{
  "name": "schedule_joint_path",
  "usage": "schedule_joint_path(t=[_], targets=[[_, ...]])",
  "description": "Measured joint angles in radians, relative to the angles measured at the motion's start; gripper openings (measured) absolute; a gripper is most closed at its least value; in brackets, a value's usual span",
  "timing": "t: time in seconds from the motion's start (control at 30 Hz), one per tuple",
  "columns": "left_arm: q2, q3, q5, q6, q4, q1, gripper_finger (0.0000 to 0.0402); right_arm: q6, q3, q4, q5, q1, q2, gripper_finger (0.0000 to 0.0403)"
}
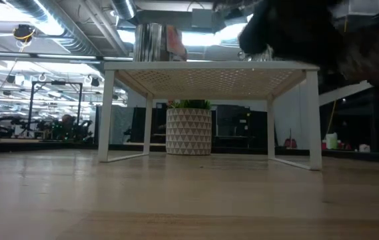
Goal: Stock candles and vases on shelf
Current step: Align the black patterned scented candle with the other scented candle on the shelf
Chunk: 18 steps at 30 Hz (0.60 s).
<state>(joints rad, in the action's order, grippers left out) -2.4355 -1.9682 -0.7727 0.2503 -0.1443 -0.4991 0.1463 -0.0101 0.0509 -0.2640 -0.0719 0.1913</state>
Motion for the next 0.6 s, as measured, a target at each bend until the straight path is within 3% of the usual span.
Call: schedule_joint_path(t=[0.37, 0.6], targets=[[0.133, -0.001, -0.26, 0.143, -0.274, -0.018, 0.0294, 0.0, 0.0, 0.0, 0.0, 0.0, 0.0, 0.0124], [0.208, -0.001, -0.34, 0.348, -0.481, -0.002, 0.0294, 0.0, 0.0, 0.0, 0.0, 0.0, 0.0, 0.0124]])
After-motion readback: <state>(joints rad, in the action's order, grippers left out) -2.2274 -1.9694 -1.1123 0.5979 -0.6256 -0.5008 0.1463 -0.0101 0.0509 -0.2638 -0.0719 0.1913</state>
